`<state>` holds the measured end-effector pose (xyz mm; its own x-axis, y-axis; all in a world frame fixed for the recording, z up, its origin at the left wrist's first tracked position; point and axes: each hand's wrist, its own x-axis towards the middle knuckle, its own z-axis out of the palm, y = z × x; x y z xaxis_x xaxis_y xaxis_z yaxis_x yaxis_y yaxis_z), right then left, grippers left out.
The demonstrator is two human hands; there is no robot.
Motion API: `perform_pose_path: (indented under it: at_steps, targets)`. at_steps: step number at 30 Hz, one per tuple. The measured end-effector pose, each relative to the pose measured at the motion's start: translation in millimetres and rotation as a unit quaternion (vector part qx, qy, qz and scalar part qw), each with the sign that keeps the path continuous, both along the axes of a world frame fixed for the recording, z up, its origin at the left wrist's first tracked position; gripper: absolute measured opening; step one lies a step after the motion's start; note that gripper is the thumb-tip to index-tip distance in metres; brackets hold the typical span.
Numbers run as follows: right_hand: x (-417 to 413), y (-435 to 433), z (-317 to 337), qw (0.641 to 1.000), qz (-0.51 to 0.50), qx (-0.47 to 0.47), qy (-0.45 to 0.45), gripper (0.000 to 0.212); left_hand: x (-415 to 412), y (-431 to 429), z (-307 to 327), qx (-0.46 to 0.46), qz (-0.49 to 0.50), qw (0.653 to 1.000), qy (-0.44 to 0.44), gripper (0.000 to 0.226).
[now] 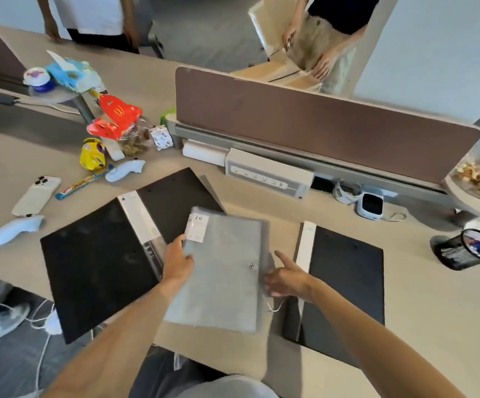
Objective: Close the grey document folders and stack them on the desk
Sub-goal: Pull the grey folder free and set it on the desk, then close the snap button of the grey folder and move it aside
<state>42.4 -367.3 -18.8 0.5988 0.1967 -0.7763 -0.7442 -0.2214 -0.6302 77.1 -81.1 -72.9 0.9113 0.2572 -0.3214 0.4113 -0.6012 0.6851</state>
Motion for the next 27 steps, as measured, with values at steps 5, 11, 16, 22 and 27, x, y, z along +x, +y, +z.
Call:
perform_pose_path:
  at_steps: [5, 11, 16, 22, 27]
  targets:
    - [-4.8, -10.3, -16.2, 0.998, 0.049, -0.034, -0.025, 0.059, -25.1, -45.9, 7.1, 0.199, -0.207, 0.958, -0.003, 0.067]
    - [-11.0, 0.8, -38.6, 0.951, 0.197, -0.186, -0.151, 0.036, -52.7, -76.7, -9.5, 0.246, -0.291, 0.920, 0.095, 0.083]
    - [-20.8, 11.9, -49.0, 0.876, 0.318, -0.272, -0.238, 0.065, -47.4, -64.4, -12.3, 0.263, -0.292, 0.909, 0.135, 0.080]
    - [-36.3, 12.8, -59.6, 0.752, 0.404, -0.369, -0.366, 0.020, -34.0, -48.4, -15.5, 0.271, -0.329, 0.894, 0.139, 0.084]
    - [-30.5, 9.7, -71.9, 0.646, 0.480, -0.440, -0.399, 0.027, -26.6, -40.1, -17.6, 0.276, -0.349, 0.887, 0.125, 0.087]
